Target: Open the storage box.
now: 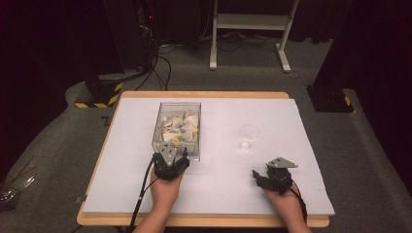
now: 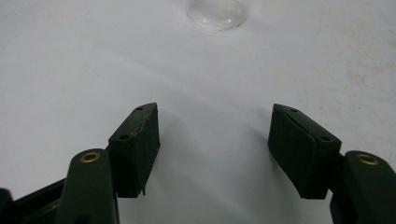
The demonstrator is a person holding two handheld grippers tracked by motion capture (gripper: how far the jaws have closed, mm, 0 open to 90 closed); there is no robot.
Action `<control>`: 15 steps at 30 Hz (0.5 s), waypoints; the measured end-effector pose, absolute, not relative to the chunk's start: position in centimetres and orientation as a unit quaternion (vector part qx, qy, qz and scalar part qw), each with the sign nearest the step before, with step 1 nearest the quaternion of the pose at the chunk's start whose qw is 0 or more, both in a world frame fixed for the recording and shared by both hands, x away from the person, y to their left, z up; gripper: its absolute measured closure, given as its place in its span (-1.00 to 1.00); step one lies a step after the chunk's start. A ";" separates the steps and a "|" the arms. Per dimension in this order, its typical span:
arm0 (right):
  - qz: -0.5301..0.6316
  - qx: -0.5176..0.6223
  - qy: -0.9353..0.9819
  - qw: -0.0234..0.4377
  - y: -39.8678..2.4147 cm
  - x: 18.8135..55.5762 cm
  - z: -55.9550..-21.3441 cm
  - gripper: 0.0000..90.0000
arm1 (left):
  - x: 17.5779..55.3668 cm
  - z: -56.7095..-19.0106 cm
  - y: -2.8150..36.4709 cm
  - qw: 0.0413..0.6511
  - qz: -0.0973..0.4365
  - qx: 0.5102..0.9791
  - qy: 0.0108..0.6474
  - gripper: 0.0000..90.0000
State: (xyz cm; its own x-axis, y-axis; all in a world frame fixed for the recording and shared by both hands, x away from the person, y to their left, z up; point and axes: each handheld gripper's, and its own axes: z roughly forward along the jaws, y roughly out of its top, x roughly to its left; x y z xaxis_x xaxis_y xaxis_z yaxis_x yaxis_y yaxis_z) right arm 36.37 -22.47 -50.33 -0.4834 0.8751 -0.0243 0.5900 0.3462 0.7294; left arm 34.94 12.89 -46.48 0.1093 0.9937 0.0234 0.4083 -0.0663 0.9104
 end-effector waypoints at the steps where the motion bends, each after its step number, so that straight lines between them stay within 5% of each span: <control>1: 0.337 0.462 0.793 0.212 -22.5 36.4 -50.3 -0.25 | 34.9 -46.5 12.9 0.397 0.369 0.630 0.556 -0.28; 15: 0.337 0.462 0.793 0.212 -22.5 36.4 -50.3 -0.25 | 33.1 -46.4 13.0 0.399 0.363 0.635 0.554 -0.28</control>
